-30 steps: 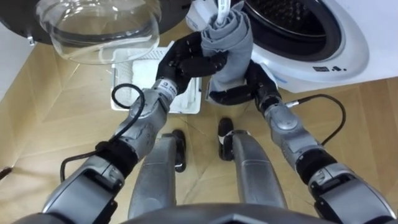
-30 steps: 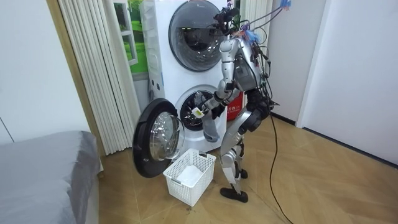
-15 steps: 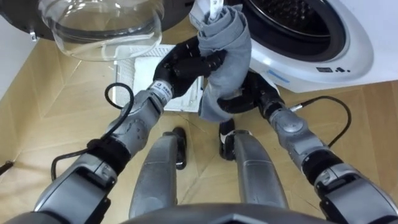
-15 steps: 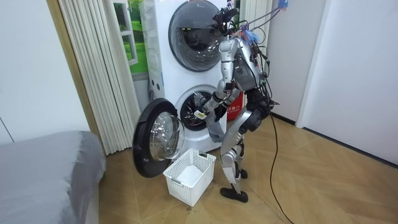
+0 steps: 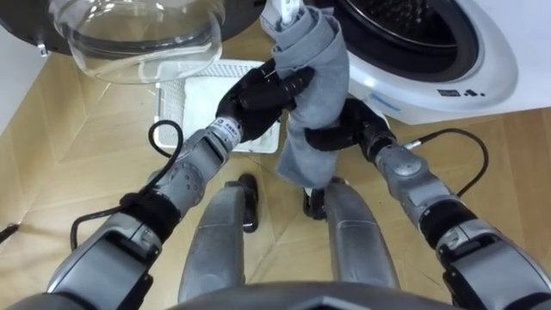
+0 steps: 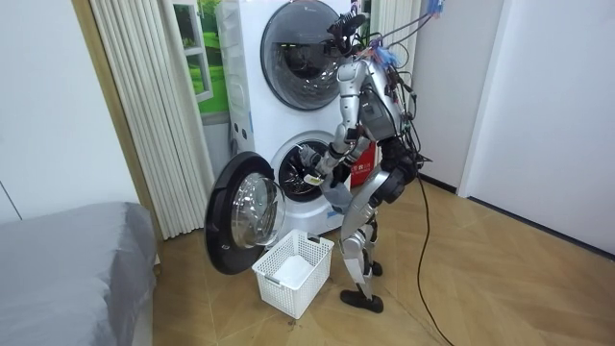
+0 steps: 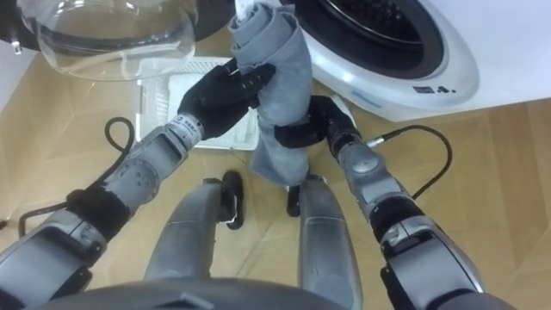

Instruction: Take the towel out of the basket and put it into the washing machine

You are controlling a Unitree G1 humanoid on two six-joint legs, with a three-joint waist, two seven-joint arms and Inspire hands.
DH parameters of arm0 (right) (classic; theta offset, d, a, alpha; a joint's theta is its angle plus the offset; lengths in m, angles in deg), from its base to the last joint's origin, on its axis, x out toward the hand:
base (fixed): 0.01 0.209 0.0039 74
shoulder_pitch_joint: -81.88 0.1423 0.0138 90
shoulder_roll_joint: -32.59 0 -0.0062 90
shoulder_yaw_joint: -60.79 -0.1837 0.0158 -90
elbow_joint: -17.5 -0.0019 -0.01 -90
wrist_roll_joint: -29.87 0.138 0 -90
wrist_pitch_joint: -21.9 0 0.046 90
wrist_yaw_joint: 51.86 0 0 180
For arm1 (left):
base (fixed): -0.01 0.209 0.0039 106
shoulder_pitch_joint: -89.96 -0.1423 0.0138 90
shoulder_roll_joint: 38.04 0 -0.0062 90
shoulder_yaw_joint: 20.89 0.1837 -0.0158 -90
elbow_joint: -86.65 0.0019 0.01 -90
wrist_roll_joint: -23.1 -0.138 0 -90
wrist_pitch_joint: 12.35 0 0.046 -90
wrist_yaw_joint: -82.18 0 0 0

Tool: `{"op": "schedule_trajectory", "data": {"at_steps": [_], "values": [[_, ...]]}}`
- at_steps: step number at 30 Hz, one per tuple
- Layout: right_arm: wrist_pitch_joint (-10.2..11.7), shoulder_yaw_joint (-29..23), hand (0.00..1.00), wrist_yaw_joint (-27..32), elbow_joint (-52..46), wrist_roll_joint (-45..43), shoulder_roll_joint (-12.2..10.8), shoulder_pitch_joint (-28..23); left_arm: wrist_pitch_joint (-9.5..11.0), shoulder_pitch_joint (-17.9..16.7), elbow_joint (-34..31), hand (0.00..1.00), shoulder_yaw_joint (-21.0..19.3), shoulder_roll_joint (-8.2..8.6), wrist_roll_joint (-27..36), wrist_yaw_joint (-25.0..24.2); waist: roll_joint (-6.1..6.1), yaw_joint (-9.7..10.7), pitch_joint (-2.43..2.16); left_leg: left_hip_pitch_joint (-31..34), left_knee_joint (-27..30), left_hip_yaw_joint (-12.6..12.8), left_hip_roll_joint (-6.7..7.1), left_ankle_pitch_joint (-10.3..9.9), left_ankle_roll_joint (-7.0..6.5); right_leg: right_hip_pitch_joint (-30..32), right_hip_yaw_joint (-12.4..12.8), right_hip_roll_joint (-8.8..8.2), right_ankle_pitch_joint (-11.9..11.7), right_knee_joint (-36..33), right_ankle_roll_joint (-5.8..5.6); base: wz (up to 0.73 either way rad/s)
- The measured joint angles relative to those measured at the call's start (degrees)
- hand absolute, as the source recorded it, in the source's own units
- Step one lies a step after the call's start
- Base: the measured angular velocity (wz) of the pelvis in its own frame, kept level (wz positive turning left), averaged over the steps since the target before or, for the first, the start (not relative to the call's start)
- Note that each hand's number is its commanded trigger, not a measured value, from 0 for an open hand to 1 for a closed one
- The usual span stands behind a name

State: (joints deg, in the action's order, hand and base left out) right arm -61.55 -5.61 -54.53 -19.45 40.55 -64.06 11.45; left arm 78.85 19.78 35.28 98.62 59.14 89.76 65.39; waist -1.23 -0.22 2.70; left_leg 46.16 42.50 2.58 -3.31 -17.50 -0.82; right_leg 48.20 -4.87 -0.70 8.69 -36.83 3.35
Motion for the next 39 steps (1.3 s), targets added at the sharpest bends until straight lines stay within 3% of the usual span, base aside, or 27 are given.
{"op": "schedule_trajectory", "data": {"at_steps": [8,13,16,19,23,31,39], "values": [[0.0,-0.3,1.00,1.1,1.9,1.8,-0.6,-0.4,0.0,-0.2,0.0,0.00,-0.9,-0.56,3.4,0.0,-0.17,-1.2,-0.11,-0.2,-0.8,-0.2,0.11,0.2,0.09,-0.1,-0.3,0.06,-0.1,0.7,0.08,0.00],[-1.8,-0.7,1.00,1.3,7.7,7.8,-0.8,-1.0,0.7,-0.5,3.6,0.00,-7.0,0.13,4.0,0.7,-0.49,-3.3,-0.13,-1.3,-2.2,0.0,0.16,0.5,0.26,-1.2,-0.8,-0.02,-0.4,2.0,0.33,-0.01],[-2.5,-1.3,1.00,1.3,9.8,13.6,-0.1,-0.9,1.4,-1.4,7.3,0.00,-9.1,0.18,-1.5,3.9,-0.72,-4.8,-0.21,-1.9,-4.4,0.3,0.67,1.5,0.43,-1.5,-1.8,-0.54,-1.1,3.3,0.60,-0.04],[-3.1,-2.5,1.00,1.2,13.0,17.3,0.0,0.0,1.4,-2.6,11.6,0.00,-9.6,0.42,-7.5,7.9,-0.99,-5.1,-0.09,-2.0,-5.8,0.3,1.20,2.5,0.37,-1.2,-2.4,-1.31,-1.1,3.4,0.66,0.15],[-4.8,-3.1,1.00,1.2,15.9,22.9,0.1,2.0,1.3,-3.1,17.5,0.00,-9.5,1.30,-10.2,12.1,-1.12,-5.5,0.01,-2.0,-6.0,0.0,1.30,2.6,0.49,-1.3,-2.7,-1.36,-1.1,4.0,0.79,0.01],[-7.2,-9.5,1.00,1.3,16.7,30.5,0.2,1.8,1.2,-4.3,18.2,0.00,-10.3,3.05,-18.8,16.8,-0.25,-5.6,0.72,-1.7,-7.2,-0.6,2.03,3.6,0.41,-1.2,-3.3,-2.27,-1.2,4.1,0.84,0.08],[-8.9,-11.4,1.00,1.3,18.8,41.3,1.7,4.2,1.2,-4.4,18.0,0.00,-10.0,3.95,-21.2,19.1,0.55,-4.9,1.22,-1.3,-7.2,-0.9,2.24,3.6,0.40,-1.0,-3.5,-2.36,-1.1,4.1,0.74,0.01]]}}
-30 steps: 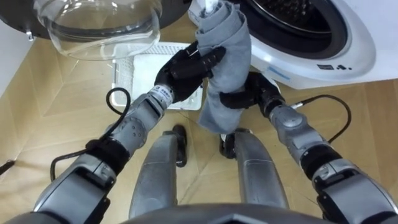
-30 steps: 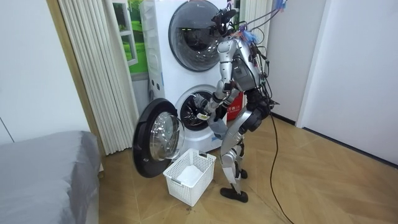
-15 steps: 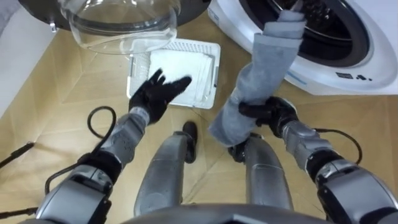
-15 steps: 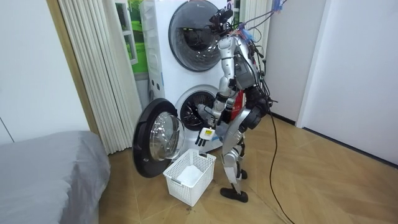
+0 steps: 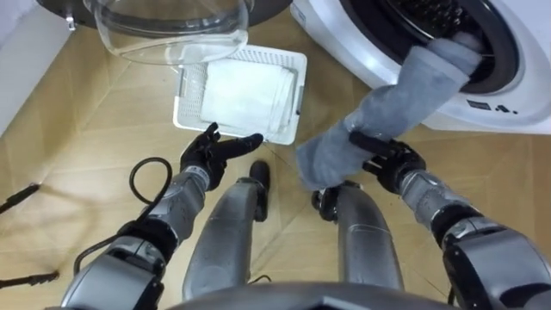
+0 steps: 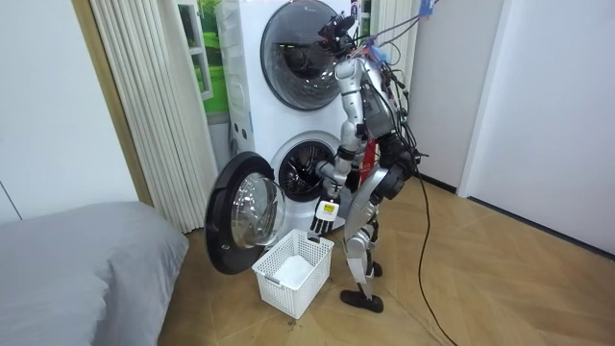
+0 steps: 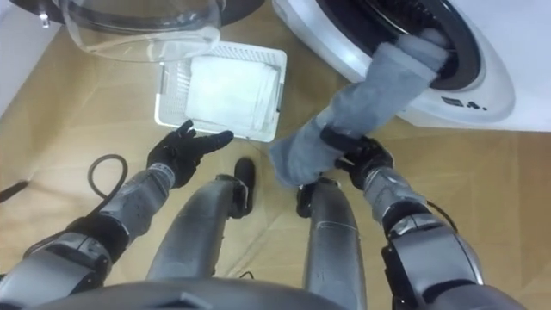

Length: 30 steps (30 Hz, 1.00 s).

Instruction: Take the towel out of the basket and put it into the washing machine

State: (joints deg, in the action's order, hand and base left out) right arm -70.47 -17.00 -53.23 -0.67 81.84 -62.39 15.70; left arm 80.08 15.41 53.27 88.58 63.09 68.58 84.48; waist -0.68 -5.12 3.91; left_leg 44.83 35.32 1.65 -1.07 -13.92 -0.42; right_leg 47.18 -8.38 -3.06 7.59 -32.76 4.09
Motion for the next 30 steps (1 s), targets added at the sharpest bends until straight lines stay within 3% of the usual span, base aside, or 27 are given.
{"op": "schedule_trajectory", "data": {"at_steps": [5,9,13,15,20,25,26,27,30], "values": [[-2.3,-1.6,1.00,0.1,-0.9,1.7,3.3,2.7,-0.1,-0.1,-0.7,0.00,-0.6,-0.33,-3.0,0.0,1.39,0.2,-0.12,1.0,0.2,0.0,1.00,0.7,-0.22,1.6,0.3,-0.95,0.1,-1.2,-0.19,0.05],[-4.7,-3.9,1.00,0.5,-2.6,7.2,6.6,7.0,-0.5,-0.6,-1.8,0.00,-0.9,-2.48,-5.1,0.0,4.40,0.4,-0.21,0.7,0.6,0.3,1.61,1.0,-0.43,1.9,0.8,-1.62,0.5,-2.2,-0.34,0.02],[-4.9,-7.1,1.00,0.8,-3.7,12.0,11.3,12.3,-1.0,-1.3,-3.1,0.00,-1.3,-4.20,-5.5,0.0,6.68,0.7,-0.27,1.0,1.9,0.3,1.78,1.0,-0.57,1.9,0.7,-1.98,0.4,-3.1,-0.54,0.01],[-6.1,-7.3,1.00,0.8,-4.4,15.2,11.9,13.5,-1.0,-1.6,-3.4,0.00,-1.4,-5.12,-5.8,0.0,7.43,0.6,-0.21,1.2,1.7,0.4,1.75,1.0,-0.66,1.9,0.5,-2.06,0.3,-3.1,-0.53,0.05],[-6.5,-8.4,1.00,0.9,-4.5,21.9,12.0,14.7,-1.3,-3.0,-3.6,0.00,-1.3,-5.40,-6.4,0.7,7.81,1.2,-0.09,1.7,1.6,0.1,2.07,1.4,-1.30,2.2,-0.2,-3.17,0.3,-3.8,-0.80,0.12],[-7.6,-9.1,1.00,2.3,-4.6,29.1,12.1,17.1,-1.2,-5.2,-5.1,0.00,-1.3,-6.03,-6.8,1.3,8.01,3.1,-0.12,2.5,1.4,0.2,2.79,1.7,-1.83,3.1,-0.2,-4.00,0.3,-4.1,-1.34,0.06],[-7.6,-9.1,0.39,2.4,-4.6,29.4,12.1,17.2,-1.2,-5.2,-5.2,0.00,-1.3,-6.03,-7.1,1.3,8.08,3.2,-0.10,2.6,1.4,0.3,2.83,1.8,-1.92,3.2,-0.2,-4.06,0.3,-4.2,-1.41,0.03],[-7.8,-9.5,0.00,2.6,-4.7,30.1,12.1,17.3,-1.2,-5.3,-5.7,0.00,-1.3,-6.02,-7.4,1.7,8.37,3.4,-0.11,2.7,1.4,0.6,2.91,1.9,-2.11,3.3,-0.3,-4.32,0.3,-4.4,-1.52,0.07],[-9.0,-11.4,0.00,4.0,-4.7,31.1,12.1,17.3,-1.2,-5.8,-7.2,0.00,-1.5,-5.60,-7.8,2.6,8.63,3.7,-0.13,2.8,1.7,1.3,3.09,1.9,-2.61,3.4,-0.3,-4.91,0.7,-5.0,-2.08,0.08]]}}
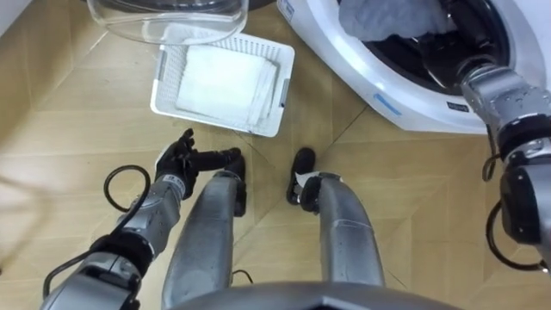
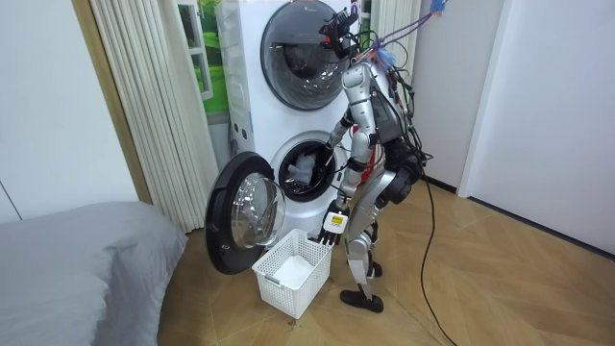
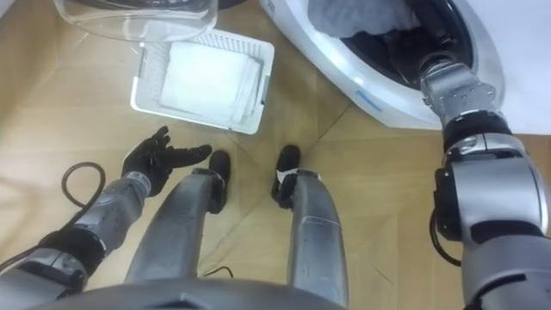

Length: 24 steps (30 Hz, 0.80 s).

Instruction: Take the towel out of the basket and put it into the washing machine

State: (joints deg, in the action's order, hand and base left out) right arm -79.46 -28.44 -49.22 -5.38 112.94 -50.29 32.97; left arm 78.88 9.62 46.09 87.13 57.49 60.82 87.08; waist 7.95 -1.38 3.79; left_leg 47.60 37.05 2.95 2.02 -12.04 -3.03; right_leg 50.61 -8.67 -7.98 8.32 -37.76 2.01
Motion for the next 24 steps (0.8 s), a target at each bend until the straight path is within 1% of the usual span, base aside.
{"op": "schedule_trajectory", "data": {"at_steps": [2,3,4,5,8,9,11,12,14,16,19,21,24], "values": [[-0.5,-1.3,0.00,0.6,0.0,0.4,0.0,0.0,0.0,0.0,-0.1,0.00,-0.4,0.23,-0.1,0.0,0.00,0.2,0.00,0.2,0.4,-0.1,0.27,-0.1,-0.16,0.1,-0.1,-0.29,0.1,-0.3,-0.19,0.07],[-0.6,-2.7,0.00,1.0,0.0,0.4,0.0,0.0,0.0,0.0,-0.1,0.00,-1.0,0.53,-0.6,0.0,-0.02,0.4,-0.01,0.5,0.7,-0.2,0.67,-0.1,-0.31,0.4,-0.1,-0.76,0.3,-0.9,-0.38,0.13],[-0.6,-4.5,0.00,1.2,0.0,0.6,0.0,0.0,0.0,0.0,-0.1,0.00,-1.1,0.76,-2.2,0.0,-0.04,0.6,-0.02,0.8,0.9,0.0,0.85,-0.2,-0.60,0.7,-0.1,-0.91,0.5,-1.4,-0.58,0.13],[-0.6,-5.2,0.00,1.5,0.0,1.0,0.0,0.0,0.0,0.0,-0.1,0.00,-1.1,0.75,-2.7,0.0,-0.05,0.7,-0.02,1.0,1.1,0.0,0.86,-0.2,-0.69,0.8,-0.3,-0.97,0.6,-1.5,-0.61,0.12],[-0.6,-8.1,0.00,4.8,0.0,2.5,0.0,0.1,-0.1,-0.3,-0.7,0.00,-1.2,0.94,-3.4,0.5,-0.13,0.9,-0.04,1.7,2.4,0.1,0.86,-0.6,-1.41,0.8,-1.1,-1.48,1.1,-2.4,-0.95,0.15],[-0.6,-9.6,0.00,6.4,0.0,3.0,0.0,0.1,0.0,-0.6,-1.3,0.00,-1.1,1.32,-3.7,1.2,-0.20,0.9,-0.01,1.9,2.6,0.3,0.89,-0.8,-1.65,0.8,-1.6,-1.89,1.3,-2.5,-1.14,0.14],[-0.5,-11.1,0.00,8.6,0.0,3.7,0.0,0.2,0.0,-0.7,-2.0,0.00,-1.0,1.90,-3.7,2.1,-0.23,0.8,-0.02,1.8,2.8,0.5,1.29,-0.8,-2.02,0.8,-1.6,-2.41,1.4,-2.9,-1.44,0.09],[-0.1,-11.5,0.00,9.8,0.0,4.3,0.0,0.4,0.0,-1.2,-2.3,0.00,-0.9,2.27,-3.7,2.5,-0.40,0.9,-0.04,1.8,2.8,0.5,1.56,-0.7,-2.27,0.8,-1.5,-2.73,1.5,-3.0,-1.64,0.05],[0.9,-12.0,0.00,11.4,0.0,4.4,0.0,0.8,0.0,-1.3,-2.7,0.00,-1.0,2.50,-3.7,3.0,-0.68,0.9,-0.06,1.8,2.8,1.0,1.62,-0.7,-2.58,0.8,-1.4,-2.93,1.3,-3.0,-1.88,0.00],[1.9,-12.4,0.00,13.5,0.0,4.5,0.0,1.3,0.1,-1.3,-2.9,0.00,-1.0,2.74,-3.8,3.2,-1.27,0.8,-0.17,1.7,2.7,1.4,1.61,-0.7,-2.97,0.7,-1.1,-3.02,1.2,-3.0,-2.29,0.00],[3.0,-12.5,0.00,15.7,0.0,4.9,0.0,1.8,0.4,-1.2,-2.9,0.00,-1.0,2.91,-3.8,3.0,-2.10,0.7,-0.18,1.0,2.6,1.8,1.68,-0.7,-3.32,0.1,-0.8,-3.13,1.1,-3.1,-2.66,0.00],[3.4,-12.5,0.00,17.1,0.0,4.9,0.0,2.0,0.8,-1.1,-2.9,0.00,-1.0,2.98,-3.8,2.7,-2.42,0.6,-0.20,0.6,2.6,1.9,1.68,-0.7,-3.39,-0.3,-0.8,-3.17,1.1,-3.0,-2.72,0.00],[4.6,-12.5,0.00,18.9,0.0,5.9,0.0,2.2,1.0,-0.4,-2.8,0.00,-1.1,3.06,-4.7,1.9,-2.76,-0.1,-0.16,0.1,2.5,2.0,1.68,-0.7,-3.39,-0.7,-0.7,-3.19,1.1,-2.9,-2.72,0.00]]}}
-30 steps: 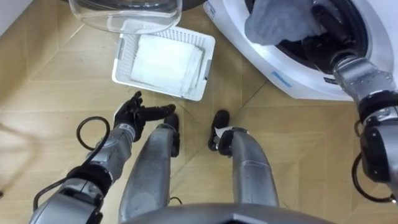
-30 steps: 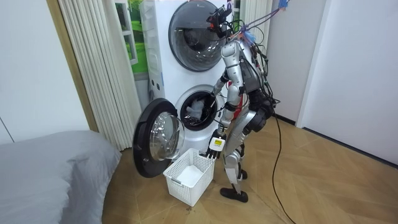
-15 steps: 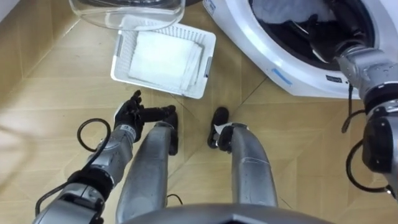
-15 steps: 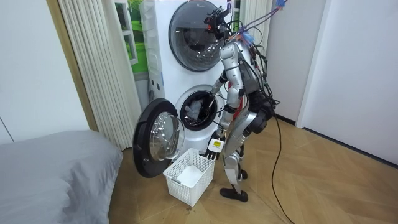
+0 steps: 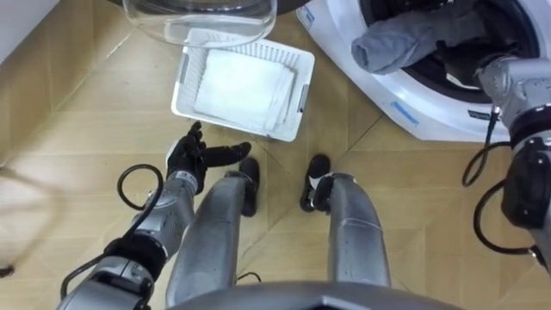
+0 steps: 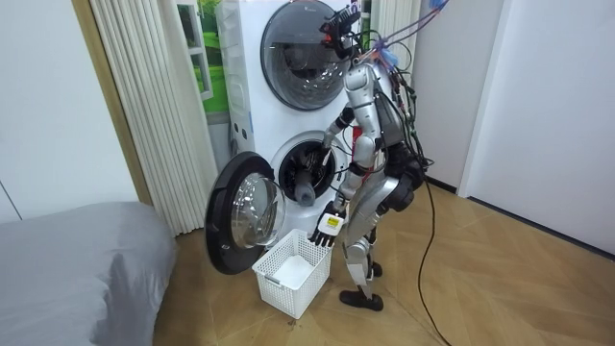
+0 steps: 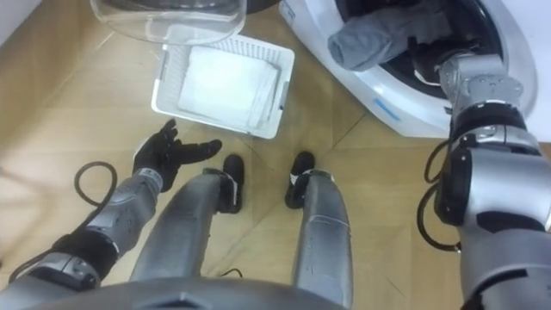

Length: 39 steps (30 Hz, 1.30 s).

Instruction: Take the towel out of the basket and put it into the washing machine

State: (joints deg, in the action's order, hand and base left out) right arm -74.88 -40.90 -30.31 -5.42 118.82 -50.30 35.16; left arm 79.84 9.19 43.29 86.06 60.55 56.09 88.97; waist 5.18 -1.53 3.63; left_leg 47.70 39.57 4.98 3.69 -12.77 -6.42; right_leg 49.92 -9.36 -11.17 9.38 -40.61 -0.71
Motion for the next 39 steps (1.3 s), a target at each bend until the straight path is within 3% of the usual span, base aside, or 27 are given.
{"op": "schedule_trajectory", "data": {"at_steps": [4,11,14,17,19,22,23,25,27,28,33,39], "values": [[1.9,0.0,0.00,1.6,-0.1,1.3,0.0,0.0,0.1,0.5,2.0,0.00,-0.1,0.47,-5.2,-1.1,-1.80,-0.8,-0.07,-1.7,-1.3,0.1,0.12,0.3,-0.23,-1.6,0.0,-0.01,-0.1,1.2,-0.20,0.00],[6.5,0.2,0.00,1.5,-0.4,1.0,-0.3,-4.5,0.1,2.2,7.8,0.00,-2.0,-0.71,-11.9,-2.6,-2.82,-3.8,-0.05,-7.2,-6.1,0.5,0.01,1.1,-0.17,-6.8,-0.5,0.37,-1.0,5.6,-0.44,-0.03],[8.5,0.4,0.00,-1.4,-1.0,-2.6,-1.2,-10.0,0.5,1.1,10.4,0.00,-3.9,-1.72,-15.4,-3.2,-3.99,-4.0,-0.51,-11.1,-9.1,-0.5,-0.29,1.3,-0.02,-11.7,-1.8,1.30,-1.6,9.9,-0.86,0.07],[10.0,5.4,0.00,-6.1,-1.1,-12.9,-1.5,-17.2,0.9,-1.0,14.1,0.00,-5.1,-3.37,-17.6,-3.2,-4.70,-4.4,-1.00,-15.6,-12.3,-0.3,-0.90,1.4,0.08,-16.5,-1.7,2.76,-2.7,14.3,-1.14,-0.15],[11.7,11.8,0.00,-9.1,-2.3,-27.3,-2.3,-24.6,0.9,-2.9,14.7,0.00,-5.5,-4.02,-20.2,-2.5,-5.38,-4.4,-1.66,-18.8,-15.4,-0.2,-1.02,1.5,0.28,-19.5,-1.8,3.34,-3.1,17.6,-1.32,-0.11],[11.7,18.0,0.00,-11.3,-2.0,-45.6,-3.5,-32.1,0.9,-4.6,16.2,0.00,-5.6,-4.88,-23.9,-2.4,-5.34,-4.8,-2.09,-22.3,-18.4,-0.1,-1.16,1.7,0.59,-22.5,-1.7,3.85,-3.1,19.9,-1.33,-0.11],[11.7,19.3,0.00,-11.8,-1.5,-48.1,-4.0,-33.4,0.9,-4.7,16.8,0.00,-5.6,-4.83,-23.9,-2.3,-5.33,-4.7,-2.09,-23.3,-19.1,0.0,-1.17,1.8,0.68,-23.3,-1.7,3.98,-3.1,20.4,-1.33,-0.15],[11.4,24.0,0.00,-13.9,0.5,-58.1,-6.4,-37.5,0.9,-5.4,18.7,0.00,-5.7,-4.81,-24.1,-2.3,-4.84,-4.8,-2.45,-27.1,-21.9,1.0,-1.57,1.9,0.98,-26.4,-1.7,4.60,-3.2,22.5,-1.31,-0.22],[11.0,24.6,0.00,-15.4,1.0,-64.8,-8.4,-40.6,1.2,-6.9,19.3,0.00,-6.6,-4.77,-23.9,-2.2,-4.74,-4.2,-2.59,-29.9,-23.6,1.2,-1.79,2.1,1.20,-29.0,-1.8,5.02,-3.2,23.9,-1.24,-0.14],[10.9,25.0,0.00,-16.2,2.1,-67.8,-9.6,-41.9,1.7,-8.4,19.3,0.00,-7.4,-4.73,-23.7,-2.1,-4.63,-3.5,-2.90,-31.7,-24.6,1.2,-1.94,2.1,1.37,-30.7,-1.8,5.33,-3.3,24.9,-1.23,-0.08],[10.9,25.9,0.00,-16.3,2.1,-72.9,-11.0,-46.1,1.7,-12.7,19.3,0.00,-8.0,-3.98,-23.8,0.1,-4.58,-2.8,-3.50,-37.9,-28.2,1.4,-2.43,1.9,1.94,-36.9,-1.8,6.54,-3.7,28.6,-1.31,-0.07],[11.0,23.0,0.00,-15.7,4.3,-72.8,-12.7,-47.5,1.6,-16.9,19.3,0.00,-12.2,-2.17,-24.8,2.0,-5.10,-1.9,-3.56,-44.0,-30.7,1.1,-2.93,1.9,2.40,-43.7,-2.3,7.53,-4.1,32.1,-1.29,0.02]]}}
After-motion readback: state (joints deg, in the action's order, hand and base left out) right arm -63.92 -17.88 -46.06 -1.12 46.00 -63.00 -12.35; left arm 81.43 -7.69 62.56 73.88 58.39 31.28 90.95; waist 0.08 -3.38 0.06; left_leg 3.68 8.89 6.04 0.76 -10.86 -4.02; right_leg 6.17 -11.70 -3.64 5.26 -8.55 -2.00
